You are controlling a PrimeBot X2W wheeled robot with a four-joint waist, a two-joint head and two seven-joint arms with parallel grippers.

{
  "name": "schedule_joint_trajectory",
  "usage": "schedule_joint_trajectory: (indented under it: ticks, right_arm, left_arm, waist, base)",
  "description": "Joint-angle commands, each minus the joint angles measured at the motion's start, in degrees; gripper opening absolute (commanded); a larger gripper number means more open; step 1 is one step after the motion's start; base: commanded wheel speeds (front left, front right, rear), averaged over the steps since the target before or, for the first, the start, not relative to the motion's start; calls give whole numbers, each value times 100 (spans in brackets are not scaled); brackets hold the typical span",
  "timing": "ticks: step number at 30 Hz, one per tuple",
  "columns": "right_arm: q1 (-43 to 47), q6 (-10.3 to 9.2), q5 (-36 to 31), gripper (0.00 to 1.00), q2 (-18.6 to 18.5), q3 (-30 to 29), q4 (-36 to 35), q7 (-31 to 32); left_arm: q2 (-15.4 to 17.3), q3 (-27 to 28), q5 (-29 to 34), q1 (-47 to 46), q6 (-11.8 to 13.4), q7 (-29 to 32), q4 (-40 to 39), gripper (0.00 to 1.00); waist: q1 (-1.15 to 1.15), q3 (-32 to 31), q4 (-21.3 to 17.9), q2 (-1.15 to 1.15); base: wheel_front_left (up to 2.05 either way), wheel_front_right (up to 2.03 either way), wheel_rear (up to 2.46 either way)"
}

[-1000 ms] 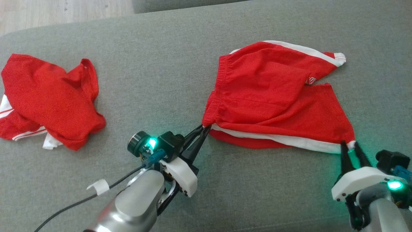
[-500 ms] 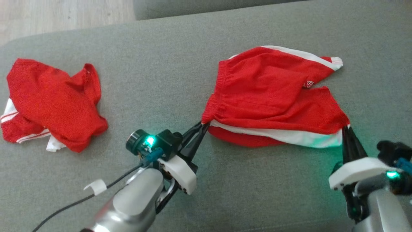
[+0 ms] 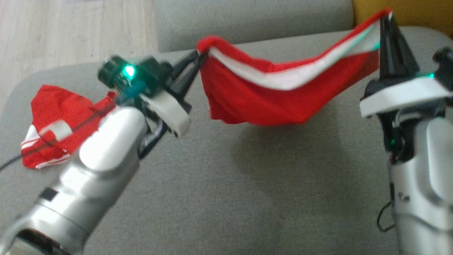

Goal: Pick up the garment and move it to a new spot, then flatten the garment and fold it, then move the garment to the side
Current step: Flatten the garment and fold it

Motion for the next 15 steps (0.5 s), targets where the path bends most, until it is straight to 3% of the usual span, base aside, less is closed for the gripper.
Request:
schedule_joint_trajectory:
  ticks: [1, 6, 15]
  right_arm:
    - [-385, 39, -44, 0, -126, 189, -260, 50]
    - [-835, 39, -111, 0, -281, 259, -198, 20]
    - [-699, 39, 24, 0, -381, 353, -130, 270]
  left_arm:
    - [257, 329, -123, -464, -8, 87, -196, 0]
    - [513, 456, -264, -872, -22, 215, -357, 0]
    - [588, 530, -660, -547, 27, 381, -855, 0]
  waist:
    - [0, -163, 11, 0]
    - [0, -328, 39, 0]
    - [0, -538, 171, 0]
  base:
    - [0, 0, 0]
    - [0, 0, 0]
    - [0, 0, 0]
